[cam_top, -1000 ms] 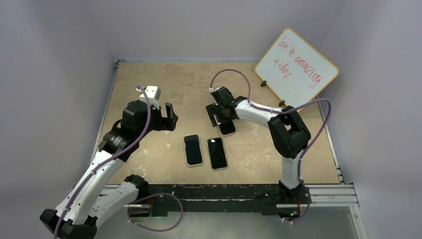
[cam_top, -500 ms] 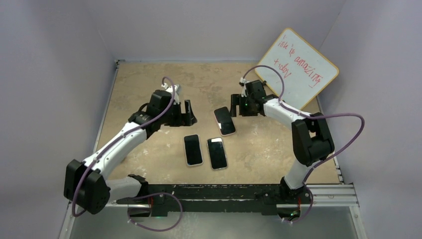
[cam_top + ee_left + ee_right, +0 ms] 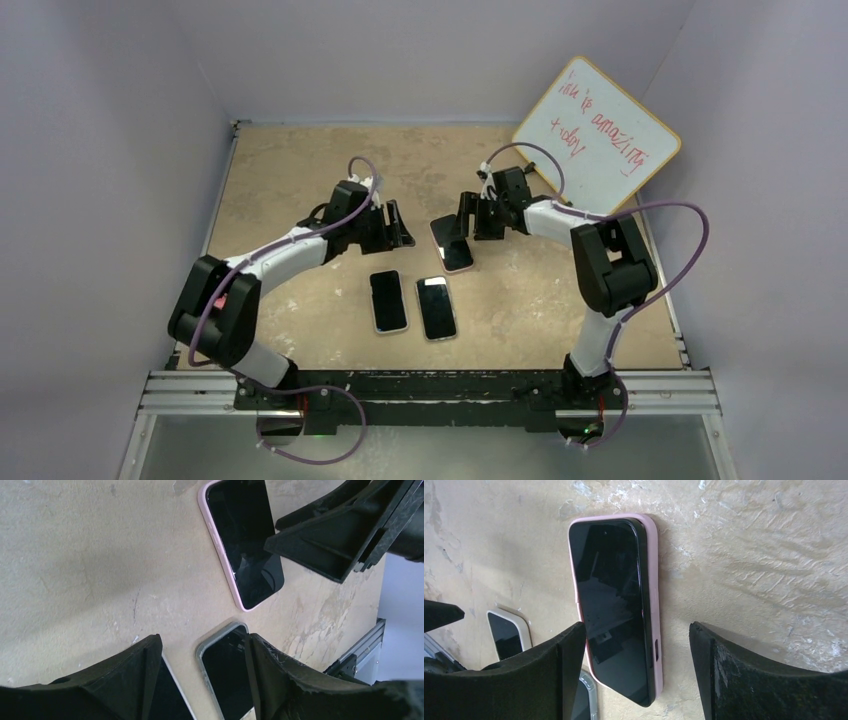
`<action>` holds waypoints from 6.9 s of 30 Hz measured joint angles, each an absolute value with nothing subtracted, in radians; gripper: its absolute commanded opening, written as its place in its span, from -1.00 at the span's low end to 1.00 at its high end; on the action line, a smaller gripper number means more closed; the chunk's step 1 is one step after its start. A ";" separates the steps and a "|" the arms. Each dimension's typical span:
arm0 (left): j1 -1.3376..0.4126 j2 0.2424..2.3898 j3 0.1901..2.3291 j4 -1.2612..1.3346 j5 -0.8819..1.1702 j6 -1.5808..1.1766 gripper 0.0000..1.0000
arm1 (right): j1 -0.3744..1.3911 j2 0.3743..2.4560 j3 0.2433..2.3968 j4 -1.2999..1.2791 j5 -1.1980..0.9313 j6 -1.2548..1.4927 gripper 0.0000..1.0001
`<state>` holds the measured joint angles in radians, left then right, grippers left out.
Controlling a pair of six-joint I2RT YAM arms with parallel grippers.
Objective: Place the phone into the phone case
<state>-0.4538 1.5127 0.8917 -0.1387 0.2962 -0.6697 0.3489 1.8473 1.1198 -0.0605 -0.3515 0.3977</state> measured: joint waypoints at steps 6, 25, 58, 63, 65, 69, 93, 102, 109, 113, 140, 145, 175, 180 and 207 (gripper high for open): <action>-0.453 1.580 0.892 -0.033 0.299 -0.717 0.01 | 0.352 1.852 1.083 0.006 -0.383 0.439 0.51; -0.451 1.882 0.884 0.308 0.457 -0.837 -0.24 | 0.353 1.888 0.942 0.364 -0.606 0.763 0.57; -0.425 1.909 0.819 0.433 0.510 -0.845 -0.77 | 0.346 1.913 0.877 0.615 -0.746 0.935 -0.06; -0.422 1.900 0.807 0.433 0.502 -0.845 -0.75 | 0.348 1.913 0.876 0.638 -0.771 0.945 -0.13; -0.421 1.900 0.806 0.433 0.502 -0.845 -0.75 | 0.348 1.913 0.877 0.630 -0.772 0.940 -0.10; -0.421 1.900 0.805 0.436 0.502 -0.845 -0.74 | 0.348 1.913 0.877 0.613 -0.773 0.931 -0.10; -0.419 1.900 0.794 0.463 0.512 -0.846 -0.66 | 0.361 1.896 0.948 0.392 -0.698 0.749 -0.51; -0.420 1.900 0.787 0.472 0.520 -0.850 -0.66 | 0.410 1.918 0.974 0.319 -0.650 0.705 -0.35; -0.418 1.900 0.785 0.476 0.525 -0.854 -0.55 | 0.420 1.921 0.988 0.293 -0.641 0.678 -0.94; -0.392 1.874 0.772 0.457 0.548 -0.853 -0.20 | 0.424 1.909 0.989 0.278 -0.633 0.669 -1.00; -0.288 1.198 0.569 0.389 0.830 -0.905 0.68 | 0.531 1.369 0.690 0.693 -0.728 0.959 -1.00; -0.288 1.164 0.517 0.533 0.885 -1.004 0.58 | 0.577 1.313 0.690 0.723 -0.716 0.975 -1.00; -0.287 1.121 0.417 0.950 0.952 -1.262 -1.00 | 0.644 1.355 0.679 0.876 -0.734 1.040 0.16; -0.288 1.073 0.417 0.892 1.022 -1.187 -1.00 | 0.643 1.353 0.706 0.818 -0.755 1.009 0.55; -0.294 0.979 0.601 0.184 1.144 -0.690 -1.00 | 0.623 1.327 0.854 0.622 -0.787 0.886 -1.00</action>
<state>-0.2935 0.9791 0.6006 0.1844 1.1439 -0.6903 0.6228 1.3270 0.8539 0.6216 -0.7872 0.8860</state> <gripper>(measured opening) 0.161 0.084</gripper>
